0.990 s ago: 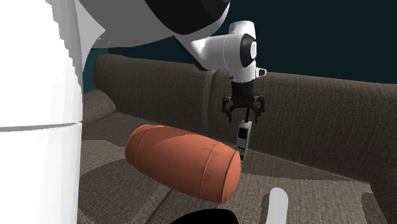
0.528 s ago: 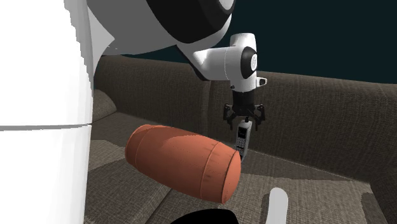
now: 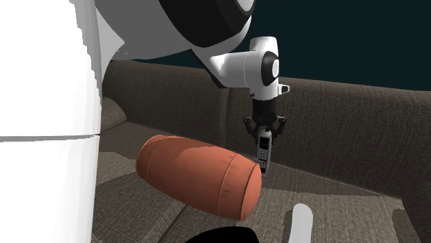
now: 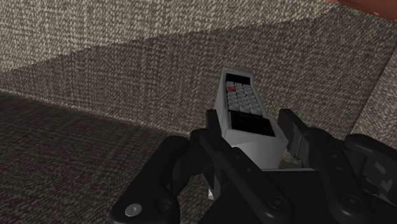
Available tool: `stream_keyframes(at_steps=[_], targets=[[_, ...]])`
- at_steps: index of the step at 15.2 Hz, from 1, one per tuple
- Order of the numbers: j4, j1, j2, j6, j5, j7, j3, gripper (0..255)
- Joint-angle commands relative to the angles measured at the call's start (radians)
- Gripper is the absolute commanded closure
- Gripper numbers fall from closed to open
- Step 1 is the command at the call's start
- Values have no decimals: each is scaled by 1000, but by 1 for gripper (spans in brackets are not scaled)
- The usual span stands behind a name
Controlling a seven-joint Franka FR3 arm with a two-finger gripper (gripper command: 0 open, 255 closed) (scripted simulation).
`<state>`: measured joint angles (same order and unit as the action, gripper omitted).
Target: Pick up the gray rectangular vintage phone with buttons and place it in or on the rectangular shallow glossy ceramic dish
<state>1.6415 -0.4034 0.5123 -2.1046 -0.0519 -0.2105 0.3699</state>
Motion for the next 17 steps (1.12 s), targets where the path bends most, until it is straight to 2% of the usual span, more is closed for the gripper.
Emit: stream_keyframes(at_steps=[1,8,17], targets=[[0,0,0,0,0,0,0,255],[0,0,0,0,0,0,0,255],[-53,5,-47,98,15,0,10,255]])
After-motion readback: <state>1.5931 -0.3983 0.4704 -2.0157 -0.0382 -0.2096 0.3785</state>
